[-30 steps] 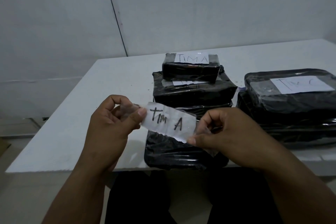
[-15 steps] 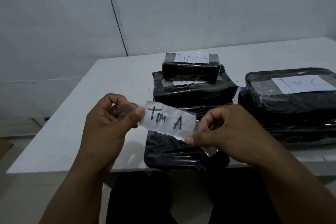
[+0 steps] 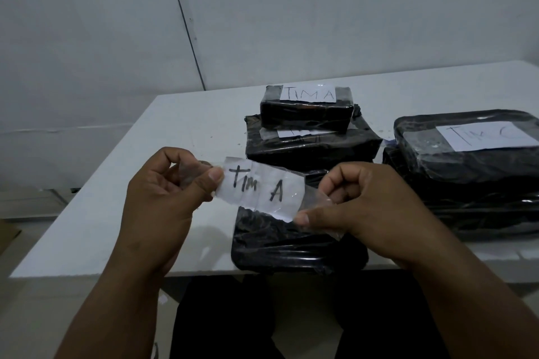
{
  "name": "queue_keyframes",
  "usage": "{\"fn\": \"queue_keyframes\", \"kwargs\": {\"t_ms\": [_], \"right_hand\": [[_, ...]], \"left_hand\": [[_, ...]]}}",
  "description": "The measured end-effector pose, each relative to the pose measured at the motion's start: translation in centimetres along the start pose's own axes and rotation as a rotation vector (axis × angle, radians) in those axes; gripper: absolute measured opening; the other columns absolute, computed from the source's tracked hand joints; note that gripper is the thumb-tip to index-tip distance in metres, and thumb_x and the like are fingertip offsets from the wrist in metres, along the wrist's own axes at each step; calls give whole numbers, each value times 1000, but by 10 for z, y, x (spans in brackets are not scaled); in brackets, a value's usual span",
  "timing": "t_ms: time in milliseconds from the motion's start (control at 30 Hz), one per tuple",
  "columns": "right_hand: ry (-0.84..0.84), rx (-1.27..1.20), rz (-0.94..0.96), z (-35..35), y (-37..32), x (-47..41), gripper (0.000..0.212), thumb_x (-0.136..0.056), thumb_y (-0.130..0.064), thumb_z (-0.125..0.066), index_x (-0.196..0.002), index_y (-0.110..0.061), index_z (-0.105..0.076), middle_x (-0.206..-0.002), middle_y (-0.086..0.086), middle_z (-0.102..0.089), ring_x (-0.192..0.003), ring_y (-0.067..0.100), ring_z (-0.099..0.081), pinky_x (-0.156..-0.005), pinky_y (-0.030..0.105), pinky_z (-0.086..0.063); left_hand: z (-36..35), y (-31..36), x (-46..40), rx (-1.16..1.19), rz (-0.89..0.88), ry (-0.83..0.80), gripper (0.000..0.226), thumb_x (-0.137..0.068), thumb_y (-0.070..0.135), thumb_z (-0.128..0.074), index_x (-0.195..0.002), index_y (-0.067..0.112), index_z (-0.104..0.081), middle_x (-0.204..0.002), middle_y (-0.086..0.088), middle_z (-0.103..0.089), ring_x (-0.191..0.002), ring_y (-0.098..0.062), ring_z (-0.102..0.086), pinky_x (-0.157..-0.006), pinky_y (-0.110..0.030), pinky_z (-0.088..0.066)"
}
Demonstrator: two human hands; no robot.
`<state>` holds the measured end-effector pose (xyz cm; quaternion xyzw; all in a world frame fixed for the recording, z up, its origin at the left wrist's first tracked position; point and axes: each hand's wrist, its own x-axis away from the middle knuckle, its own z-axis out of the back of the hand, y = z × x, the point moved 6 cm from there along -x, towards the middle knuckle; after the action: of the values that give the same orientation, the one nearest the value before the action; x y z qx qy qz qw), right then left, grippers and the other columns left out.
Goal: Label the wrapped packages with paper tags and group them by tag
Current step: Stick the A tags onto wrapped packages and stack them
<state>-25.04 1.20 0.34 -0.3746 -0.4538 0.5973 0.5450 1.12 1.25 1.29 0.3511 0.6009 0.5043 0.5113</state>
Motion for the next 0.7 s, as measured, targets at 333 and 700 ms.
{"fn": "queue_keyframes", "kwargs": {"t_ms": [333,700], "right_hand": [[-145,27,93,-12,0,-2,36,-73,-27,-91,-61,-17,-58,-59,10,-65,-53,21,-57,-59,38,-51],[-207,6,118,-21,0,-2,51,-86,-20,-80,-60,-20,-37,-58,3,-44,-55,15,-48,-61,43,-54]], "left_hand": [[1,1,0,-6,0,-14,28,-65,24,-91,-73,25,-65,-87,-11,-75,-86,-35,-66,-90,-58,-55],[0,-2,-2,1,-4,-48,29,-60,39,-87,-74,27,-65,-88,-10,-76,-86,-36,-67,-82,-47,-56]]}}
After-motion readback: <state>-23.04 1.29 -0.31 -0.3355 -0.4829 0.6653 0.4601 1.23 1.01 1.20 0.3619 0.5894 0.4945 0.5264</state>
